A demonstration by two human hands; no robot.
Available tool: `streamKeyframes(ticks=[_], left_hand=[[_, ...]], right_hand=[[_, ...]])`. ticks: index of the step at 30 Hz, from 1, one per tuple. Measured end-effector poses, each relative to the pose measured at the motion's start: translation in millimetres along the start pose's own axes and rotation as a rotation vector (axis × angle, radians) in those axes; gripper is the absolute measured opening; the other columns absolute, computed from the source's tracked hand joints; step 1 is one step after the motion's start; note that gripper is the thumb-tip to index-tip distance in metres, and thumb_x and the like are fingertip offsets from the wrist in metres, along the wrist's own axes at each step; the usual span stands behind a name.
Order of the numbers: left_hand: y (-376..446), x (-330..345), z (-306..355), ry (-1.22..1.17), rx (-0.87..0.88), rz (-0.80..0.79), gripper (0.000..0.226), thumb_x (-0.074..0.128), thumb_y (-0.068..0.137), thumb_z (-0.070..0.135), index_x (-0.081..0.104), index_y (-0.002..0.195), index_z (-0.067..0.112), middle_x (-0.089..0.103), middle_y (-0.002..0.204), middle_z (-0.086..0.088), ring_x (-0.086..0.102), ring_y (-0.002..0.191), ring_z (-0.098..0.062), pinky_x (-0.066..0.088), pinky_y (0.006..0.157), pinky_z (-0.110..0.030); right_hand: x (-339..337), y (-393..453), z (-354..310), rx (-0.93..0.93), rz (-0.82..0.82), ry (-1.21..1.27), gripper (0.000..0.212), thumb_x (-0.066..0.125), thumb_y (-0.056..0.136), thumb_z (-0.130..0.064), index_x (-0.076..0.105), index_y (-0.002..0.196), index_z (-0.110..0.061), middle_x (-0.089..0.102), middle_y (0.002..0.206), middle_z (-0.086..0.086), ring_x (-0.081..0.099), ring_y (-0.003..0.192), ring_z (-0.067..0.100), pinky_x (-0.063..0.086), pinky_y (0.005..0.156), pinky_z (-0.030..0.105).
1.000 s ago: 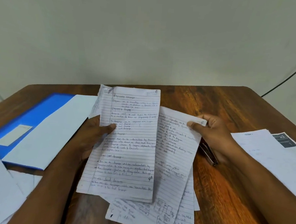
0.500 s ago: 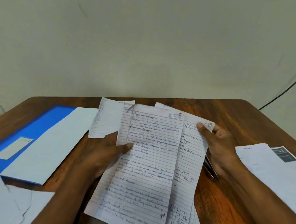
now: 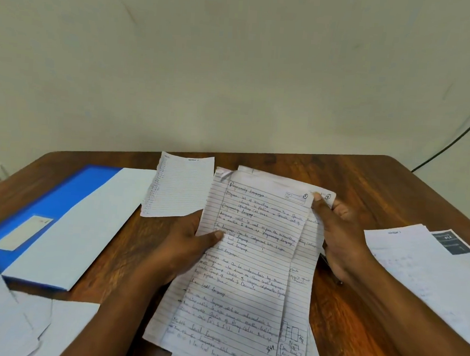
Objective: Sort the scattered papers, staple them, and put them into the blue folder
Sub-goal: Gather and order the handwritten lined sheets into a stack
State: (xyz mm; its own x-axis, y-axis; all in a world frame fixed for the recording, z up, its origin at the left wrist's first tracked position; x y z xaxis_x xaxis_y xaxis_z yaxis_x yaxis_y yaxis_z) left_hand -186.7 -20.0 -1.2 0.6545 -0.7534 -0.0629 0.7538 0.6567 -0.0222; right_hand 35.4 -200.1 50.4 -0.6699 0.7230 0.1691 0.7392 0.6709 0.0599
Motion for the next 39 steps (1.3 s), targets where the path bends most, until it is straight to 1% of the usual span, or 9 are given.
streamKeyframes(ticks=[9, 14, 18, 23, 27, 29, 33, 37, 39], left_hand=[[-2, 10, 3, 0.099, 0.055, 0.017, 0.035, 0.058, 0.107, 0.013, 0.058, 0.142, 0.017, 0.072, 0.135, -0.002, 0.068, 0.126, -0.024, 0.056, 0.105, -0.053], [-4, 17, 5, 0.103, 0.084, 0.050, 0.029, 0.051, 0.109, 0.023, 0.060, 0.137, 0.023, 0.071, 0.136, 0.002, 0.066, 0.129, -0.021, 0.053, 0.108, -0.056], [-5, 24, 2, 0.086, 0.095, 0.073, 0.034, 0.053, 0.104, 0.035, 0.058, 0.136, 0.027, 0.070, 0.138, 0.004, 0.065, 0.130, -0.021, 0.053, 0.108, -0.056], [-3, 29, -1, 0.145, 0.114, 0.109, 0.027, 0.051, 0.111, 0.024, 0.055, 0.137, 0.030, 0.070, 0.134, 0.012, 0.066, 0.126, -0.011, 0.056, 0.106, -0.050], [-3, 30, -1, 0.115, 0.103, 0.150, 0.023, 0.052, 0.110, 0.019, 0.057, 0.131, 0.026, 0.073, 0.130, 0.006, 0.070, 0.121, -0.017, 0.058, 0.102, -0.052], [-3, 30, 0, 0.063, 0.089, 0.175, 0.021, 0.053, 0.109, 0.016, 0.057, 0.128, 0.023, 0.075, 0.127, 0.001, 0.072, 0.119, -0.020, 0.058, 0.100, -0.054], [-5, 32, 4, 0.010, 0.089, 0.208, 0.020, 0.052, 0.110, 0.012, 0.057, 0.128, 0.018, 0.077, 0.123, 0.003, 0.074, 0.115, -0.018, 0.062, 0.095, -0.044], [-8, 31, 9, -0.004, 0.095, 0.258, 0.019, 0.054, 0.109, 0.013, 0.055, 0.129, 0.014, 0.078, 0.118, -0.001, 0.076, 0.107, -0.017, 0.065, 0.081, -0.032], [-9, 29, 10, -0.020, 0.084, 0.294, 0.016, 0.054, 0.109, 0.014, 0.054, 0.125, 0.015, 0.078, 0.116, -0.004, 0.078, 0.102, -0.019, 0.065, 0.076, -0.032]], right_hand=[[4, -4, 3, 0.045, -0.028, -0.063, 0.036, 0.052, 0.105, -0.042, 0.074, 0.115, -0.015, 0.080, 0.107, 0.000, 0.077, 0.099, 0.016, 0.057, 0.082, 0.035], [8, -10, 1, 0.068, -0.067, -0.026, 0.040, 0.045, 0.105, -0.045, 0.071, 0.121, -0.018, 0.079, 0.111, -0.002, 0.076, 0.101, 0.014, 0.057, 0.078, 0.029], [9, -12, 1, 0.042, -0.096, -0.012, 0.060, 0.039, 0.098, -0.064, 0.071, 0.128, -0.023, 0.077, 0.120, -0.003, 0.072, 0.112, 0.012, 0.056, 0.093, 0.034], [9, -15, 0, 0.052, -0.189, 0.005, 0.083, 0.019, 0.087, -0.085, 0.071, 0.129, -0.036, 0.073, 0.130, -0.004, 0.068, 0.122, 0.014, 0.051, 0.103, 0.044], [11, -15, -4, 0.084, -0.244, 0.062, 0.083, 0.012, 0.090, -0.082, 0.074, 0.123, -0.038, 0.074, 0.126, -0.004, 0.069, 0.119, 0.014, 0.051, 0.100, 0.042], [11, -15, -4, 0.052, -0.227, 0.039, 0.069, 0.020, 0.095, -0.075, 0.076, 0.117, -0.041, 0.075, 0.124, -0.009, 0.070, 0.117, 0.009, 0.052, 0.100, 0.038], [9, -12, 4, -0.009, -0.105, -0.088, 0.040, 0.042, 0.108, -0.047, 0.070, 0.124, -0.023, 0.078, 0.117, -0.006, 0.073, 0.110, 0.011, 0.054, 0.101, 0.039], [8, -11, 6, -0.044, -0.080, -0.231, 0.031, 0.045, 0.111, -0.032, 0.073, 0.112, -0.019, 0.079, 0.107, -0.009, 0.074, 0.100, 0.007, 0.056, 0.083, 0.025], [5, -9, 8, -0.061, -0.056, -0.298, 0.029, 0.046, 0.110, -0.023, 0.072, 0.102, -0.011, 0.078, 0.101, -0.001, 0.074, 0.095, 0.014, 0.056, 0.070, 0.019]])
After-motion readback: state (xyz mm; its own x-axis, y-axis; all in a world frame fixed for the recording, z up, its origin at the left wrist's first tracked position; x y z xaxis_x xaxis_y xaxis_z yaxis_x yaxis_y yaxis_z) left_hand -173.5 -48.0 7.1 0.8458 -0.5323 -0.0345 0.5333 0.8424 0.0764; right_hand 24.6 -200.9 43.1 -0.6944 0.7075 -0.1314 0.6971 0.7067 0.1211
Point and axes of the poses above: each hand's wrist, its own y-axis towards the middle knuckle, its own x-axis out of the palm, z = x × y, the point moved 1 cm from there along y, towards the middle knuckle
